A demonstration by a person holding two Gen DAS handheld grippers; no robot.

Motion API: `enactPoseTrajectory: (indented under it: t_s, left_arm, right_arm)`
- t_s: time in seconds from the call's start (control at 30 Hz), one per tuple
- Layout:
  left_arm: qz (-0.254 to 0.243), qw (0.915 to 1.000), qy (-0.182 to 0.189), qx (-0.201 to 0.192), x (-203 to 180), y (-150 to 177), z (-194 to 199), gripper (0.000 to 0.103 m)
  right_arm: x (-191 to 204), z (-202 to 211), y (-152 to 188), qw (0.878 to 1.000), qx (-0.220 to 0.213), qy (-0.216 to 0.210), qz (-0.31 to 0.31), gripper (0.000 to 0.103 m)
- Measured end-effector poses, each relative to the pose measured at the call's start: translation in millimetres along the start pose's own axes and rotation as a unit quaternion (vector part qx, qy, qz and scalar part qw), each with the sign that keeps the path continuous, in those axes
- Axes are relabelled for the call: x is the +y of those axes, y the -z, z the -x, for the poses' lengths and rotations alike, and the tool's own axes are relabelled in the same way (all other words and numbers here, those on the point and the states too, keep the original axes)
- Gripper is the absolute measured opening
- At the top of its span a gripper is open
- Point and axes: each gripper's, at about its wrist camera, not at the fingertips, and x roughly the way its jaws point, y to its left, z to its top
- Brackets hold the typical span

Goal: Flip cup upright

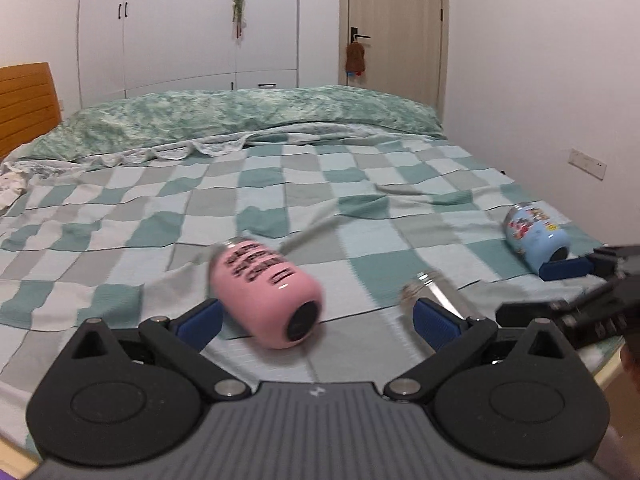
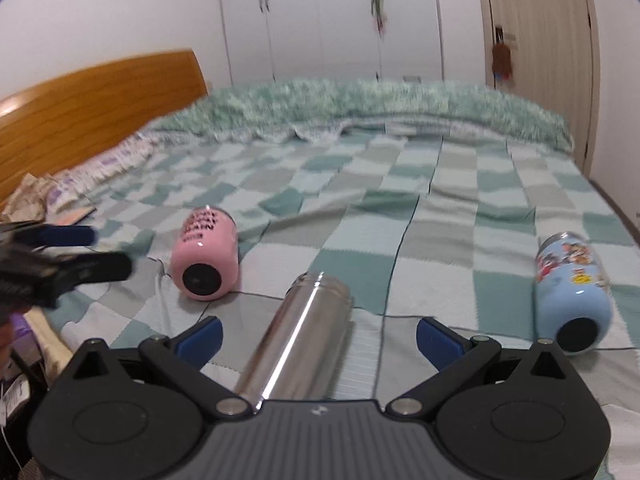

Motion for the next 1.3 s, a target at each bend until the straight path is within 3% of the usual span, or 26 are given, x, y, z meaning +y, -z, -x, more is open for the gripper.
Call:
enactPoseTrajectory:
  t_s: [0.3, 0.63, 0.93, 1.1, 1.3]
  left_arm:
    - [0.019, 0.9998, 0.006, 0.009, 32, 22, -18, 0.103]
    - [0.021, 0.9995, 0.015, 0.021, 39, 38, -36, 0.103]
    - [0.024, 0.9992, 0.021, 0.024, 40, 43, -42, 0.103]
    - [0.024, 0.9992, 0.022, 0.024, 37, 44, -42, 0.103]
    - [0.022, 0.9993, 0.022, 0.023, 34, 44, -40, 0.103]
  right_arm:
    - [18, -58, -16, 0.995, 0.088, 0.036, -0.017, 0.103]
    - [14, -97, -18, 0.984, 0.167, 0.042, -0.049, 0.101]
    - [8, -114, -25, 0.979, 0.187, 0.046, -0.067, 0.089]
    - [1, -123, -22, 0.973, 0.210, 0.019, -0.097, 0.064]
    - [-2, -108, -18, 0.978, 0.182, 0.002, -0.104, 0.064]
